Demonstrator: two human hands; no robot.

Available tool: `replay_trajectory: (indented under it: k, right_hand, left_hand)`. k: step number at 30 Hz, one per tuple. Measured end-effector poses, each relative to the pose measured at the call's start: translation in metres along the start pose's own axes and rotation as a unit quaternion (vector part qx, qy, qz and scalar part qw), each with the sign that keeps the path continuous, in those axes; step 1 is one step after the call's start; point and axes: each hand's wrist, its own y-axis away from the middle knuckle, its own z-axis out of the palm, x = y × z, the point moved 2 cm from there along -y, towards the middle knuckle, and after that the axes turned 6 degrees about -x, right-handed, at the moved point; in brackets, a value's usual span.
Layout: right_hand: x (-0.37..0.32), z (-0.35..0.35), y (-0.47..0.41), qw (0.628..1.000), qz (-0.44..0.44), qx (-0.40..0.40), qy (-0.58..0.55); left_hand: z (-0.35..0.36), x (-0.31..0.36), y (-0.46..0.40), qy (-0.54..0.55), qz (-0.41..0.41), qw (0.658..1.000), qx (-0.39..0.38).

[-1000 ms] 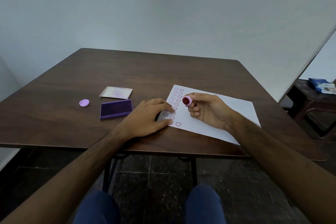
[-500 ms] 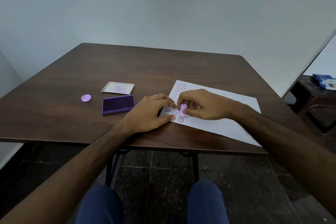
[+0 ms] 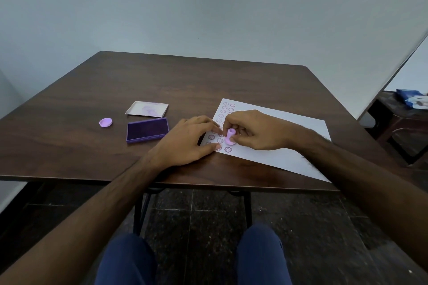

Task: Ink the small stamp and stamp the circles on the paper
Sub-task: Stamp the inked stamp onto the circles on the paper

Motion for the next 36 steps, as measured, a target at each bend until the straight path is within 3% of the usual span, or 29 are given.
replay_trajectory:
  k: [19, 29, 36]
  right_hand:
    - [-0.010, 0.000, 0.003, 0.999, 0.001, -0.032, 0.012]
    - [-0.017, -0.002, -0.014, 0.988, 0.016, -0.130, 0.086]
    - [-0.011, 0.001, -0.015, 0.987, 0.009, -0.133, 0.092]
  left_hand:
    - [-0.002, 0.000, 0.001, 0.000, 0.008, 1.000, -0.001]
    - [-0.005, 0.001, 0.001, -0.022, 0.018, 0.999, -0.018]
    - [-0.004, 0.000, 0.000, -0.021, 0.008, 0.999, -0.034]
